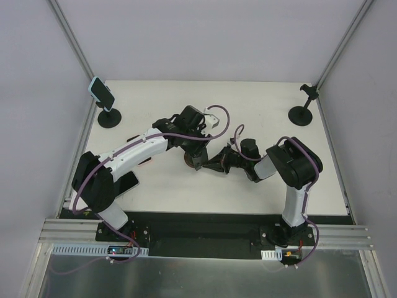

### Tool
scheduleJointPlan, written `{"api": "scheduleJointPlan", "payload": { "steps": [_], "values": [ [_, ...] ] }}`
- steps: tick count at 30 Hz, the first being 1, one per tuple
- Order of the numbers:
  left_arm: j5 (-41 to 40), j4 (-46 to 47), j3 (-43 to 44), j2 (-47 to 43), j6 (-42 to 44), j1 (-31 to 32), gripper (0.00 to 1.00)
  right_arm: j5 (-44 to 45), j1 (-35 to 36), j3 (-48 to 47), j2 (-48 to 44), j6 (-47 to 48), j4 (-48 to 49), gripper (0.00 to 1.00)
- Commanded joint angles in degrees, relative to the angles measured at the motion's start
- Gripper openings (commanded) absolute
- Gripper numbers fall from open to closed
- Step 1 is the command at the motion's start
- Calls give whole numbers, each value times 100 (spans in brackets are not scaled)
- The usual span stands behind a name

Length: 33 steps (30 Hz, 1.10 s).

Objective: Place the phone on the phone stand

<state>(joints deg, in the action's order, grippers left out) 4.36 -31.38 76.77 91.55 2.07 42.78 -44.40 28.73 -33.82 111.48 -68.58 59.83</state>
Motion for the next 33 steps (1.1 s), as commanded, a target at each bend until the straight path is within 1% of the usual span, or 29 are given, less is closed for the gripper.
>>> {"api": "scheduleJointPlan", "payload": {
  "steps": [1,3,5,6,7,8,10,11,13,14,15,16,18,19,21,22,23,24,26,28,31,32,33],
  "values": [
    [434,-167,250,258,233,37,31,-306,10,-2,-285,-7,723,1],
    [487,-193,286,311,242,37,21,-332,10,-1,-311,-15,793,1],
    [496,-220,277,311,259,28,0,-341,1,25,-337,11,811,2],
    [487,-220,268,268,268,11,0,-350,18,25,-372,28,811,4],
    [452,-220,225,232,268,2,0,-376,1,16,-390,55,811,11],
    [391,-220,207,180,233,-16,0,-402,1,34,-416,151,811,28],
    [153,-220,93,-101,207,-156,0,-464,10,60,-548,291,802,44],
    [135,-220,40,-241,163,-278,0,-473,1,86,-609,370,811,54],
    [301,-220,-152,-759,145,-769,0,-508,-17,165,-846,564,793,68],
    [381,-229,-206,-935,119,-980,0,-525,-34,192,-926,634,758,79],
    [451,-246,-267,-1320,119,-1461,0,-543,-34,209,-1083,800,723,85],
    [469,-272,-372,-1506,110,-1692,0,-587,-43,218,-1154,898,679,92],
    [513,-308,-452,-1997,171,-2158,0,-640,-43,210,-1356,1117,372,93],
    [522,-343,-487,-2131,206,-2613,0,-666,-52,183,-1409,1353,241,93],
    [146,-430,-523,-2360,268,-3037,0,-692,-52,157,-1506,1539,-94,93],
    [-13,-474,-532,-2387,320,-3448,0,-727,-52,122,-1533,1679,-182,93],
    [-206,-501,-540,-2396,417,-3644,0,-745,-52,113,-1550,1724,-313,93],
    [-199,-501,-575,-2344,444,-3863,0,-763,-52,113,-1559,1760,-349,93],
    [-6,-501,-576,-2143,496,-4513,0,-815,-34,139,-1585,1795,-367,93],
    [39,-562,-550,-2001,532,-4979,0,-851,-8,157,-1638,1830,-385,93],
    [20,-554,-471,-1878,680,-5323,0,-877,36,227,-1831,1944,-524,93],
    [30,-554,-392,-1721,716,-5603,0,-886,45,253,-1919,2049,-595,93],
    [204,-563,-156,-1615,742,-5754,0,-938,54,253,-1946,2111,-657,93]
  ]
}}
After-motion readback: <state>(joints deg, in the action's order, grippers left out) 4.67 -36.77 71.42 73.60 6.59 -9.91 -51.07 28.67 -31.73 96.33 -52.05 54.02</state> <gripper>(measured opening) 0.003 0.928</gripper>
